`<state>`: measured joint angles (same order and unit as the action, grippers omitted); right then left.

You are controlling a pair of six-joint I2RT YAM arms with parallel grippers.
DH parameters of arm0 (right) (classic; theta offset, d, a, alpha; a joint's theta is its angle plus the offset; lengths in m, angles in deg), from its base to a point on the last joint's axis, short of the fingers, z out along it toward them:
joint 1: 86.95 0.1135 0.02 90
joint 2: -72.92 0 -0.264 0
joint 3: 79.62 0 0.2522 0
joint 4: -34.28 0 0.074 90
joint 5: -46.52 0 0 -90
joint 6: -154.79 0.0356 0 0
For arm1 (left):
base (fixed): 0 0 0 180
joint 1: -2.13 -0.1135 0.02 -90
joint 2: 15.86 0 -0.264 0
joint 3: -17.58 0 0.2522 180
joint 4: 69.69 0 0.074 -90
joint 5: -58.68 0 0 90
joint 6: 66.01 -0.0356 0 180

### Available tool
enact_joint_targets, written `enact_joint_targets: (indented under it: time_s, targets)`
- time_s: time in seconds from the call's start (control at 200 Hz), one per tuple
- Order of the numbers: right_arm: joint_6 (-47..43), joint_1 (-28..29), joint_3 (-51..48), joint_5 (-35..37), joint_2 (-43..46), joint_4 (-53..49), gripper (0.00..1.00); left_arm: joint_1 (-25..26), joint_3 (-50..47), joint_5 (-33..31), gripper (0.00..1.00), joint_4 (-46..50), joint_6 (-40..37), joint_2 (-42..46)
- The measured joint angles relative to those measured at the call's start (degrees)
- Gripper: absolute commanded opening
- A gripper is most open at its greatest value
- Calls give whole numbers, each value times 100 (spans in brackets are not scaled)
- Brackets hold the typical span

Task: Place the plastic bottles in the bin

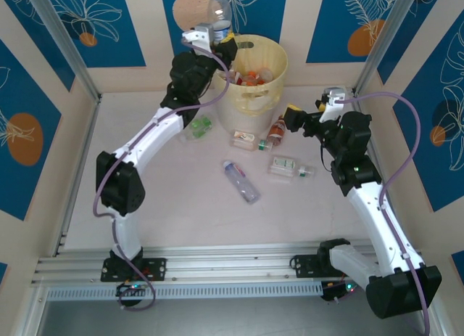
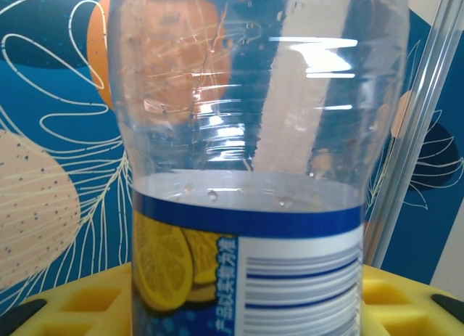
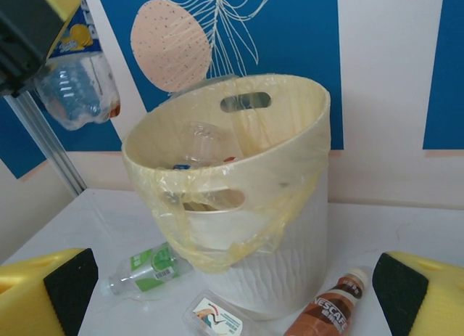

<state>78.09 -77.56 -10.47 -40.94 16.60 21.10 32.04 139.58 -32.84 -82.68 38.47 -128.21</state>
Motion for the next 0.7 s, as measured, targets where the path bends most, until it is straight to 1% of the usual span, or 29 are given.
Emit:
enact_joint_targets:
  time_s: [0.15, 0.35, 0.445, 0.58, 0.7]
  targets:
    - [-70, -4, -63, 74, -2, -22, 99, 2, 874, 48, 51, 350, -114, -586]
    - [-98, -31, -92, 138, -105, -17, 99, 2, 2162, 319, 51, 1071, -444, -1473]
    - [-101, -35, -92, 155, -212, -17, 99, 2, 2271, 393, 51, 1316, -627, -1672]
    - [-116, -52, -92, 175, -372, -15, 99, 7, 2271, 476, 52, 1425, -876, -1869]
    - [-114, -52, -92, 175, -509, -15, 99, 13, 2229, 470, 59, 1486, -1014, -1952]
